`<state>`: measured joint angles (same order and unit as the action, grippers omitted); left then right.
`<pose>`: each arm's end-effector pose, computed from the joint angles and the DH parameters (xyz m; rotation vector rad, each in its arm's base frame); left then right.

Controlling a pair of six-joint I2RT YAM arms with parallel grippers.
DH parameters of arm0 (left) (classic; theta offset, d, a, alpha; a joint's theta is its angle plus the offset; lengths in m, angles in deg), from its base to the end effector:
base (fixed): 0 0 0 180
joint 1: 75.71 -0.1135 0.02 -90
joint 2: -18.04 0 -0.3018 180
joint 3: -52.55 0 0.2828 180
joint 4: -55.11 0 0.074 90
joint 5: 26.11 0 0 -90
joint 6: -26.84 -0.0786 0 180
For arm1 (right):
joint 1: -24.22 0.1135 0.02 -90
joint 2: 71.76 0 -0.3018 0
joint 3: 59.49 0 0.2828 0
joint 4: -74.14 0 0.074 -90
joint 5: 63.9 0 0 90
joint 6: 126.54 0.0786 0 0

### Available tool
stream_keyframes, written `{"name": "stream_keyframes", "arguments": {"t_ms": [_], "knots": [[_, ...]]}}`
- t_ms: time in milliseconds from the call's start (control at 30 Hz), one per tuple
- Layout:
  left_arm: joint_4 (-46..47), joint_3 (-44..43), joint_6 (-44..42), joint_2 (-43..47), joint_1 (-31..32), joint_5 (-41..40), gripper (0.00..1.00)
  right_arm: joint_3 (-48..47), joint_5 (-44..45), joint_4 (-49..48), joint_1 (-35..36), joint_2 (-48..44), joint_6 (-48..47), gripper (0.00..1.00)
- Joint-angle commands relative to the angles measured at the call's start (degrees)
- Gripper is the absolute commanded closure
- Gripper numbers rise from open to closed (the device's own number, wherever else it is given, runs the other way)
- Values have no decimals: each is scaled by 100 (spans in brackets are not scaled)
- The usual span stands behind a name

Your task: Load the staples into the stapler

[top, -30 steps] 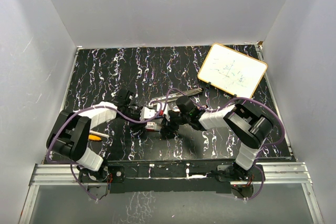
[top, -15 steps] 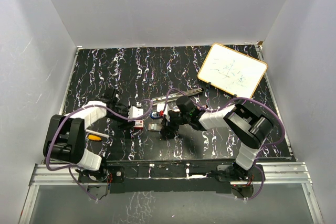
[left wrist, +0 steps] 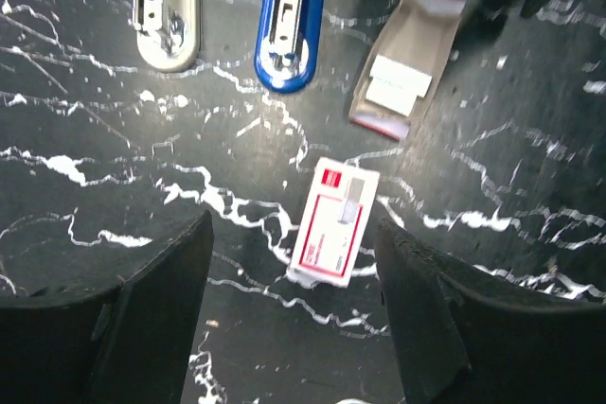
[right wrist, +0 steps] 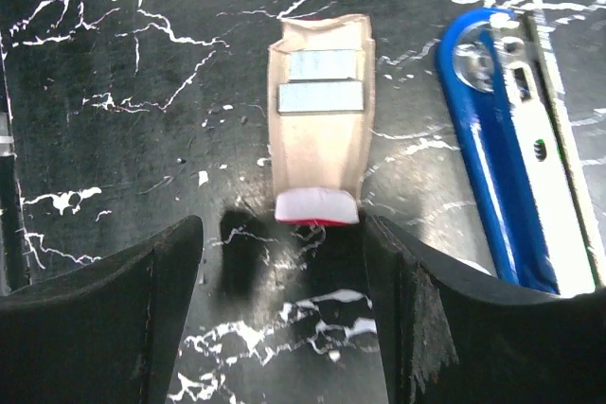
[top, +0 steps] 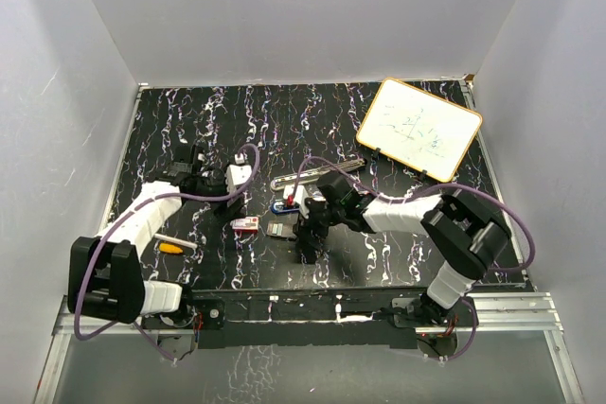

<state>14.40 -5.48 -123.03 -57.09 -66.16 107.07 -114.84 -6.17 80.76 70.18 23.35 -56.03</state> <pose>0.2700 -0.1000 0.2109 1.5106 1.7241 -0.5364 0.2209 0.2888 0.1315 -1.5192 1.8542 0.8888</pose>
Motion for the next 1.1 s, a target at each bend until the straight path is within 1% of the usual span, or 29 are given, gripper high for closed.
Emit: {"name": "stream_keyframes", "arguments": {"t_ms": [0,33,133,233,300,367,433,500,600,733,933,1067], "knots": [[165,-226,2011,249,530,232,36,-390,-12,524,-377,-675,173,29],[251,-259,2563,222,714,71,38,-393,-52,572,-518,-826,189,29],[192,-400,3473,22,1234,-100,47,-443,-140,864,-983,-1392,153,30],[198,-463,4145,-139,1664,-202,52,-479,-139,1267,-1405,-1891,-24,30],[237,-520,4618,-288,1843,-291,56,-419,-87,1441,-1708,-2208,-122,30],[289,-565,5102,-508,1997,-398,58,-291,-18,1459,-2038,-2462,-155,30],[321,-627,5426,-679,2231,-712,60,-130,-61,1412,-2311,-2645,-162,30],[307,-740,5622,-865,2446,-1084,61,58,-201,1234,-2559,-2785,-120,30],[307,-950,5885,-1131,2616,-1368,62,160,-312,1155,-2771,-2845,-83,30],[394,-1104,6096,-1428,2692,-1734,62,177,-429,1187,-2826,-2841,-73,30],[351,-1232,6128,-1661,2841,-2206,63,187,-532,1218,-2829,-2785,-64,30],[358,-1232,6114,-1736,2912,-2351,60,195,-553,1213,-2829,-2790,-56,30]]}}
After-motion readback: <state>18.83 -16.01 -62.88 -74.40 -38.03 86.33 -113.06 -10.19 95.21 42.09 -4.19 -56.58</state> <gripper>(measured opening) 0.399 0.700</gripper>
